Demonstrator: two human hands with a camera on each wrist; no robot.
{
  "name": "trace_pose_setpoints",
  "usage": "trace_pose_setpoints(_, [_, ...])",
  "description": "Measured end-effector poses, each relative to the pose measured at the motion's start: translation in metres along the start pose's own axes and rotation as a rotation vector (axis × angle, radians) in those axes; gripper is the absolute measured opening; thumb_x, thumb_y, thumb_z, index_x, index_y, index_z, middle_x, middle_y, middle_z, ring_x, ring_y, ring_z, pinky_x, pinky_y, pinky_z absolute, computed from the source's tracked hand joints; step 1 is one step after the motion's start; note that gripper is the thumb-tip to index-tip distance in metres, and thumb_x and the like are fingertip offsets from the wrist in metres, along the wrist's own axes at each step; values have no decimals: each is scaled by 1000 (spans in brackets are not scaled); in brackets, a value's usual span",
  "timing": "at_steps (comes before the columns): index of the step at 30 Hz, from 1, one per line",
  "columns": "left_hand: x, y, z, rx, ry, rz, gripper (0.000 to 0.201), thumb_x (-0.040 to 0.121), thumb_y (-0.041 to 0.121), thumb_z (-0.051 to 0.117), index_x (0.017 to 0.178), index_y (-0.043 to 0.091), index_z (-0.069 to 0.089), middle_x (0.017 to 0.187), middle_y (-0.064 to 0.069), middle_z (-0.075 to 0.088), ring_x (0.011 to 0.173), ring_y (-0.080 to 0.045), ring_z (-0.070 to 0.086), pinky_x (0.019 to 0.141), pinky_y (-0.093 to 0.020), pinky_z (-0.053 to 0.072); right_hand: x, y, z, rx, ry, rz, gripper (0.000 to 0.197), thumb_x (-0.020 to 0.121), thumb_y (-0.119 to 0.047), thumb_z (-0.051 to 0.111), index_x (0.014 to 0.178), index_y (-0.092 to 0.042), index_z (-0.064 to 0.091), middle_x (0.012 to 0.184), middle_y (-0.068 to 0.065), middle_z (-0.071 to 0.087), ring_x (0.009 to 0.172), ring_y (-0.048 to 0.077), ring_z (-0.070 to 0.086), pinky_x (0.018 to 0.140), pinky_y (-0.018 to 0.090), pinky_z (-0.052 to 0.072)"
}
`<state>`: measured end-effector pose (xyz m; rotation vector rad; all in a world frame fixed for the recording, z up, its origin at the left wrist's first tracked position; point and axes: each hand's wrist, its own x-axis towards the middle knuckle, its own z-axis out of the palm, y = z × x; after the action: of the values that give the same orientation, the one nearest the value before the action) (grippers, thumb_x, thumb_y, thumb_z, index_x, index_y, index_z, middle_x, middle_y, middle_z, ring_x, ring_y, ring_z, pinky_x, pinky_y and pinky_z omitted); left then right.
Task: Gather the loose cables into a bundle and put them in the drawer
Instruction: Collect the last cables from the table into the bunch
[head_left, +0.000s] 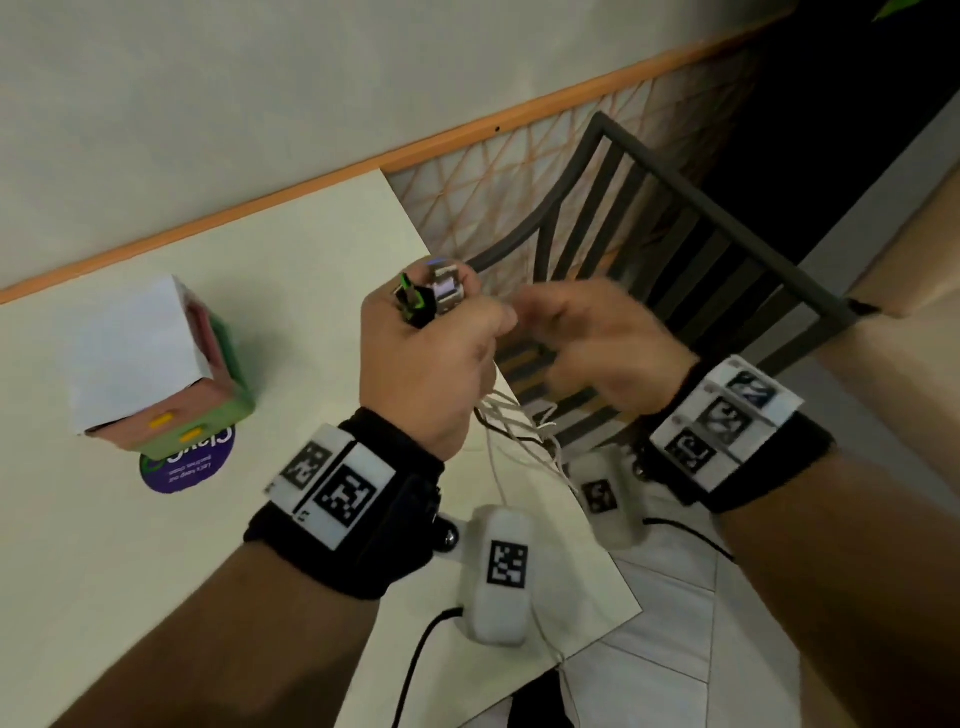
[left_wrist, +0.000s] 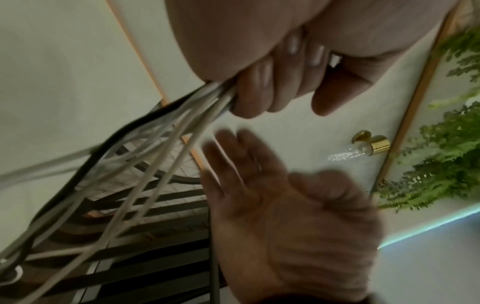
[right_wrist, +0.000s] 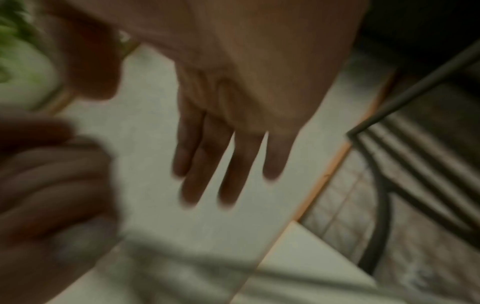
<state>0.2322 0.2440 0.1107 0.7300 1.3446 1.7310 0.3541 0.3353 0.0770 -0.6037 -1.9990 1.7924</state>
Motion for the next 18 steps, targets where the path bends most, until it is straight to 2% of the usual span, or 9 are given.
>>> trace_pose_setpoints(2, [-2,2,11,4,-43,36,35,68,-6,58,50,20,43,38,7,27,32,-12,20,47,-22,20,1,-10,24,-132,-204,62,35,64,12,61,99,14,59,86,26,67,83,30,69,70,38,58])
trace_pose_setpoints(3, [-5,3,14,-5,-79,47,36,69,-5,59,50,22,45,38,7,27,31,-11,20,48,-22,20,1,-13,36,-208,-204,80,26,72,13,63,98,13,60,82,24,66,82,27,68,71,29,58])
trace_pose_setpoints(5, [-13,6,17,-56,-171,50,36,68,-5,61,51,23,48,40,6,28,30,-10,19,47,-22,18,-2,-8,46,-373,-121,70,16,87,8,57,92,-6,63,75,-1,57,79,-2,58,72,4,45])
trace_pose_setpoints(6, [-18,7,16,-89,-210,37,34,66,-5,63,52,22,48,40,5,29,29,-9,20,46,-22,18,-3,2,46,-408,-77,88,21,90,4,57,86,-16,61,76,-7,53,78,-7,54,71,1,41])
trace_pose_setpoints(7, [-22,7,13,-126,-237,7,31,63,-5,65,53,20,49,39,4,30,29,-9,22,45,-21,20,-4,12,44,-434,-47,133,17,89,-3,61,83,-19,61,77,-4,58,81,1,58,73,5,44])
trace_pose_setpoints(9, [-31,3,4,-209,-261,-88,25,59,-1,66,54,15,48,37,3,31,27,-8,24,43,-19,23,-4,35,44,-497,1,206,9,83,-18,65,82,-11,69,82,13,69,84,28,65,77,36,56])
trace_pose_setpoints(10, [-36,-1,0,-235,-266,-121,23,59,2,66,55,14,46,36,3,30,28,-7,24,43,-18,24,-5,46,44,-525,2,225,15,82,-22,63,74,-10,68,76,14,68,76,31,65,67,41,56])
trace_pose_setpoints(13, [-49,-8,-11,-262,-268,-187,25,61,6,65,54,13,42,37,4,29,31,-5,22,45,-17,25,-10,72,38,-613,28,366,41,84,-18,61,46,-16,46,53,4,50,55,22,50,46,28,39])
trace_pose_setpoints(18, [-58,-13,-14,-273,-270,-191,25,63,8,67,48,17,50,36,6,31,30,-5,23,46,-17,22,-9,107,14,-725,65,620,40,80,-7,55,44,-22,60,51,-4,60,57,16,62,52,26,49])
